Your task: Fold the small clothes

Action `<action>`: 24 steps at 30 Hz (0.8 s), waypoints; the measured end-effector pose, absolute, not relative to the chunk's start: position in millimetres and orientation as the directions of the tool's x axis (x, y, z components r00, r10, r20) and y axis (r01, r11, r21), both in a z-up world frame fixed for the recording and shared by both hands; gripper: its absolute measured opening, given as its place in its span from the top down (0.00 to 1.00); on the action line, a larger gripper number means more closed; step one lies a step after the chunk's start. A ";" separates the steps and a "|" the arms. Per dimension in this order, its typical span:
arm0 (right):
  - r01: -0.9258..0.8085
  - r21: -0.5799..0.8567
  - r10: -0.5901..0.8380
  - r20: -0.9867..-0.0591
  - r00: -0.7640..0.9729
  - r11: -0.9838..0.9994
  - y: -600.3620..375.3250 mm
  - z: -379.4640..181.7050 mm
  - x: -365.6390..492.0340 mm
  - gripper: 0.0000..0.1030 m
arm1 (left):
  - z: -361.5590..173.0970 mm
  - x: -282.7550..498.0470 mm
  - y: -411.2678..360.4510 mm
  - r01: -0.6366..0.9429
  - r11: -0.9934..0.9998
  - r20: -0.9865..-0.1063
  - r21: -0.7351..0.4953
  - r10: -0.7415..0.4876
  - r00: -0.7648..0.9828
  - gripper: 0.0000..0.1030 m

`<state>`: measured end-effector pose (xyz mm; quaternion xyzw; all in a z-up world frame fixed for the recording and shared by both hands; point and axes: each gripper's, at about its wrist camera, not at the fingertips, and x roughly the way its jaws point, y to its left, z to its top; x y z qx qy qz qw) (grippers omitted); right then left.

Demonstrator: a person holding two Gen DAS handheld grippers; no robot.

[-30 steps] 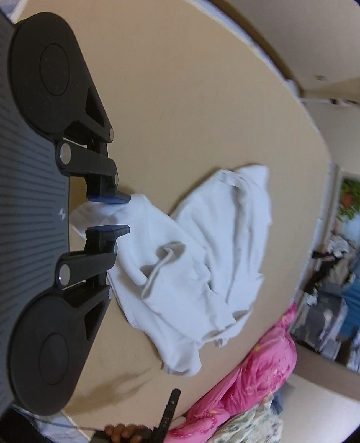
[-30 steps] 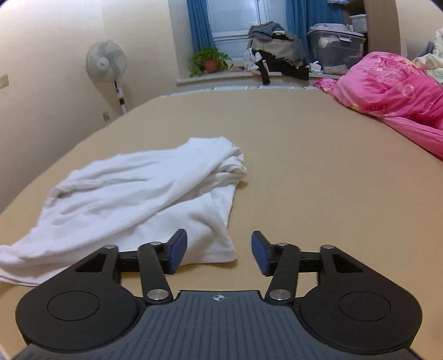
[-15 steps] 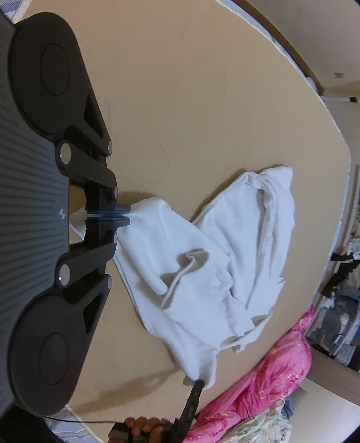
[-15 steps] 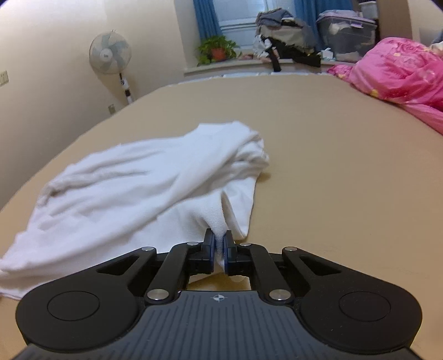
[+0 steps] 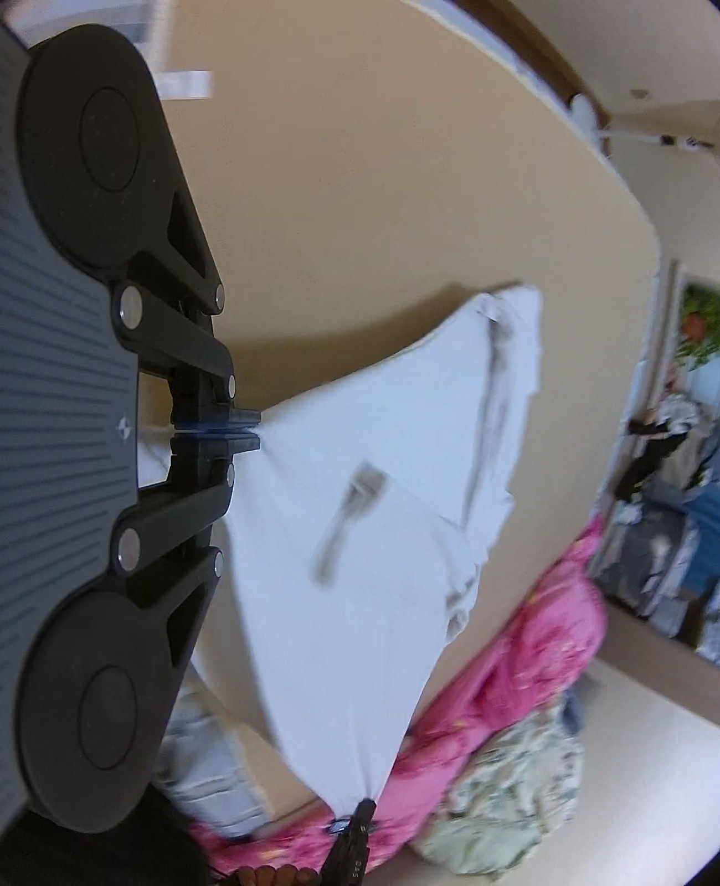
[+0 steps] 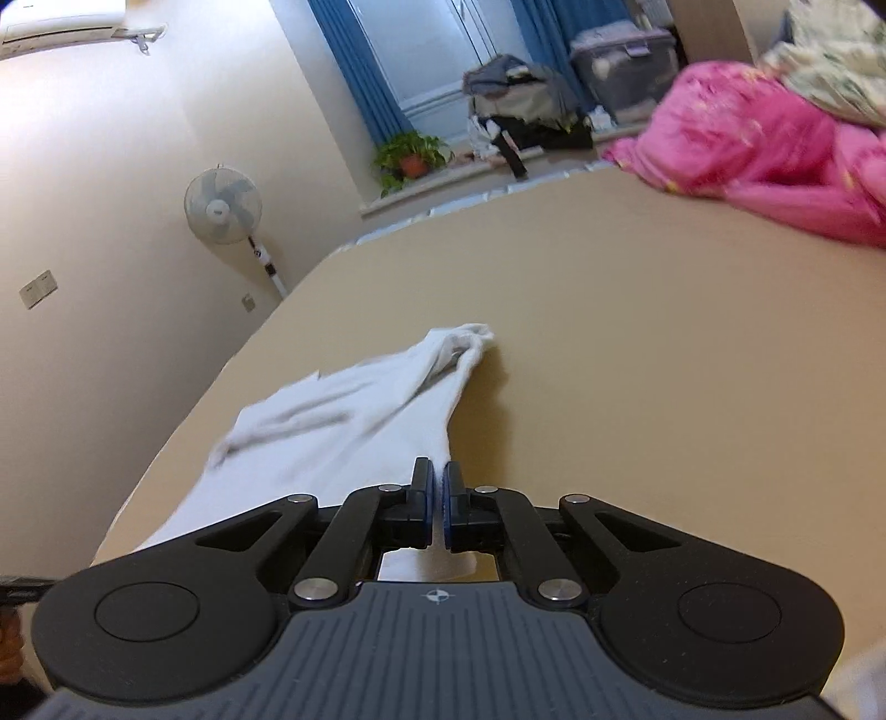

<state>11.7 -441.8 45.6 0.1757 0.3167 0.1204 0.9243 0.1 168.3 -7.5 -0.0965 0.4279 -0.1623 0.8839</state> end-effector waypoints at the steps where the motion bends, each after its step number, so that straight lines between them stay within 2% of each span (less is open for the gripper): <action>1: -0.095 0.395 0.325 -0.572 0.753 0.914 -443.7 40.5 -3.3 0.98 | -11.0 -5.4 167.7 0.216 0.926 -0.737 -0.309 -0.377 0.561 1.00; 4: -0.028 0.363 0.300 -0.719 0.627 0.931 -445.8 8.0 -20.4 0.97 | -26.4 -11.3 155.7 0.262 0.923 -0.795 -0.282 -0.378 0.475 0.98; 5: -0.029 0.308 0.267 -0.770 0.580 0.951 -441.6 -6.3 -20.2 0.97 | -30.2 -8.3 152.8 0.259 0.928 -0.809 -0.270 -0.364 0.462 0.98; 7: 0.027 0.165 0.118 -0.802 0.585 0.986 -435.8 -22.1 -17.5 0.93 | -28.9 -0.5 148.0 0.255 0.928 -0.797 -0.271 -0.365 0.480 0.95; 8: 0.057 0.171 0.102 -0.787 0.608 0.984 -436.8 -21.9 -13.6 0.92 | -25.7 3.3 147.4 0.253 0.921 -0.778 -0.297 -0.387 0.495 0.91; 10: 0.052 0.223 0.129 -0.724 0.678 0.973 -433.0 -15.6 -2.4 0.92 | -22.8 13.1 142.9 0.248 0.908 -0.748 -0.337 -0.419 0.516 0.89; 15: -0.133 0.314 0.311 -0.632 0.710 0.940 -382.4 -13.8 40.6 0.91 | -33.4 46.7 113.2 0.223 0.944 -0.793 -0.241 -0.325 0.516 0.89; 22: -0.176 0.503 0.512 -0.678 0.527 0.846 -299.1 -61.9 101.6 0.88 | -58.6 69.4 95.6 0.248 0.952 -0.840 -0.181 -0.281 0.464 0.89; 23: -0.187 0.515 0.532 -0.682 0.502 0.837 -286.2 -67.1 106.7 0.84 | -62.0 72.4 91.4 0.253 0.953 -0.850 -0.166 -0.269 0.454 0.89; 24: -0.196 0.525 0.548 -0.688 0.476 0.828 -273.4 -72.4 108.7 0.75 | -66.0 72.1 91.4 0.257 0.953 -0.856 -0.157 -0.262 0.446 0.89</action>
